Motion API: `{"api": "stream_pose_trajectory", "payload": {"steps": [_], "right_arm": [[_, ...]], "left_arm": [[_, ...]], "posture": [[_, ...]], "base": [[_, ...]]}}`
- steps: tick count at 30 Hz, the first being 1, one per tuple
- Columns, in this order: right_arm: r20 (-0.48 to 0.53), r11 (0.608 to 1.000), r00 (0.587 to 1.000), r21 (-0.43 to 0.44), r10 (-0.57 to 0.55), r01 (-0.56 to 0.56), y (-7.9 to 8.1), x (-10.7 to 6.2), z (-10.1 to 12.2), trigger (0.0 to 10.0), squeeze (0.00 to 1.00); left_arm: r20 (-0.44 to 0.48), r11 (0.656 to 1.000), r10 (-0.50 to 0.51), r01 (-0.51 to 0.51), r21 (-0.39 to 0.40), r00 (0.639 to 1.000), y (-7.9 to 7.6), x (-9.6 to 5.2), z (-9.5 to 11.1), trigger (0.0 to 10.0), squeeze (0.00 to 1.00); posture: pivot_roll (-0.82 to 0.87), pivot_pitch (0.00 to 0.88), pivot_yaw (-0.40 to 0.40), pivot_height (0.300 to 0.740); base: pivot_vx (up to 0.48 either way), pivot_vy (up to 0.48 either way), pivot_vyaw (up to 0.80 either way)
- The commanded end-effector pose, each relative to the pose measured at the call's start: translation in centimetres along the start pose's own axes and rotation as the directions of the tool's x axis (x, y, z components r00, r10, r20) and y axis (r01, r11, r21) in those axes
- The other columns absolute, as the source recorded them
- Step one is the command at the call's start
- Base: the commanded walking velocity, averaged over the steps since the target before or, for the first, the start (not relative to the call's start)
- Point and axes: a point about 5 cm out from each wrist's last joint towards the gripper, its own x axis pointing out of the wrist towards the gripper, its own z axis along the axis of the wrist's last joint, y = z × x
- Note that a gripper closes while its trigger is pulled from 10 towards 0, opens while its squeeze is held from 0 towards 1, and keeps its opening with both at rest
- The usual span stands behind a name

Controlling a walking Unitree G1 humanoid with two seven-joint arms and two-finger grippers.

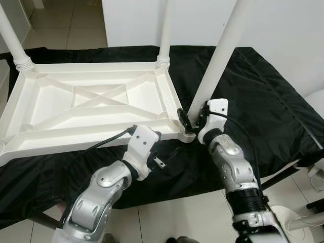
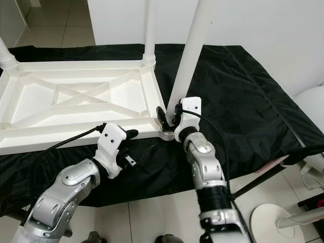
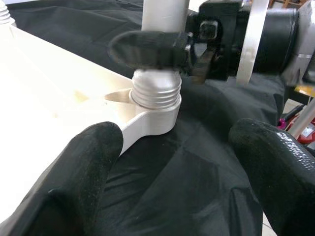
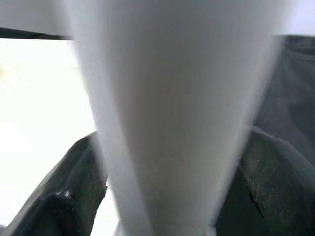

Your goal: Building children table

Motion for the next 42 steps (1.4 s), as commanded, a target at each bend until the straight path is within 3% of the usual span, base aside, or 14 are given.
{"api": "stream_pose_trajectory", "payload": {"steps": [1, 9, 10, 21, 22, 23, 24, 30, 31, 33, 34, 42], "right_arm": [[-0.004, 0.998, 0.998, -0.023, 0.066, -0.066, 0.1, 0.2, -0.4, 10.0, 0.0], [-0.013, 0.974, 0.978, -0.097, 0.207, -0.207, -0.9, 0.3, -1.1, 10.0, 0.0], [-0.013, 0.97, 0.976, -0.112, 0.218, -0.218, -1.0, 0.3, -1.1, 10.0, 0.0], [-0.05, 0.938, 0.95, -0.147, 0.309, -0.313, -1.6, 1.3, -1.6, 10.0, 0.0], [-0.061, 0.935, 0.947, -0.152, 0.315, -0.32, -1.6, 1.4, -1.7, 9.0, 0.0], [-0.061, 0.935, 0.947, -0.152, 0.315, -0.32, -1.6, 1.4, -1.7, 9.0, 0.0], [-0.068, 0.927, 0.941, -0.161, 0.332, -0.339, -1.6, 1.6, -1.8, 0.0, 0.0], [-0.08, 0.918, 0.929, -0.144, 0.361, -0.369, -1.4, 1.8, -2.2, 0.0, 0.0], [-0.091, 0.914, 0.926, -0.147, 0.367, -0.377, -1.4, 1.7, -2.5, 1.0, 0.0], [-0.098, 0.912, 0.924, -0.148, 0.37, -0.382, -1.3, 1.6, -2.7, 1.0, 0.0], [-0.099, 0.911, 0.921, -0.136, 0.377, -0.388, -1.3, 1.6, -2.8, 10.0, 0.0], [-0.081, 0.917, 0.924, -0.118, 0.374, -0.381, -1.5, 1.6, -2.8, 10.0, 0.0]], "left_arm": [[0.002, 1.0, 0.027, -0.027, 0.01, 1.0, 0.1, 0.1, 0.0, 10.0, 0.0], [0.006, 0.996, 0.075, -0.075, 0.044, 0.997, 0.7, -0.1, -0.5, 10.0, 0.0], [0.027, 0.993, 0.078, -0.08, 0.082, 0.997, 0.7, -0.1, -0.5, 10.0, 0.0], [0.0, 0.998, 0.047, -0.047, 0.036, 0.999, 0.5, 0.1, -0.9, 10.0, 0.0], [0.0, 0.998, 0.047, -0.047, 0.041, 0.999, 0.5, 0.1, -0.9, 10.0, 0.0], [0.0, 0.998, 0.047, -0.047, 0.041, 0.999, 0.5, 0.1, -0.9, 10.0, 0.0], [0.004, 0.997, 0.049, -0.049, 0.053, 0.999, 0.5, 0.2, -0.9, 10.0, 0.0], [0.009, 0.996, 0.056, -0.057, 0.064, 0.998, 0.6, 0.3, -0.8, 10.0, 0.0], [0.012, 0.996, 0.063, -0.064, 0.065, 0.998, 0.7, 0.3, -0.7, 10.0, 0.0], [0.014, 0.995, 0.068, -0.069, 0.066, 0.998, 0.8, 0.2, -0.6, 10.0, 0.0], [0.015, 0.995, 0.072, -0.073, 0.068, 0.997, 0.8, 0.2, -0.6, 10.0, 0.0], [0.016, 0.994, 0.074, -0.075, 0.079, 0.997, 0.6, 0.3, -0.5, 10.0, 0.0]], "posture": [[0.01, 0.063, -0.065, 0.74], [0.01, 0.064, -0.058, 0.74], [0.02, 0.065, -0.057, 0.74], [0.02, 0.069, -0.05, 0.74], [0.02, 0.071, -0.048, 0.74], [0.02, 0.071, -0.048, 0.74], [0.03, 0.073, -0.048, 0.74], [0.04, 0.072, -0.053, 0.74], [0.04, 0.072, -0.057, 0.74], [0.04, 0.072, -0.057, 0.74], [0.04, 0.071, -0.057, 0.74], [0.04, 0.071, -0.054, 0.74]], "base": [[0.0, 0.0, 0.0], [0.0, 0.0, 0.0], [0.0, 0.0, 0.0], [0.0, 0.0, 0.0], [0.0, 0.0, 0.0], [0.0, 0.0, 0.0], [0.0, 0.0, 0.0], [0.0, 0.0, 0.0], [0.0, 0.0, 0.0], [0.0, 0.0, 0.0], [0.0, 0.0, 0.0], [0.0, 0.0, 0.0]]}}
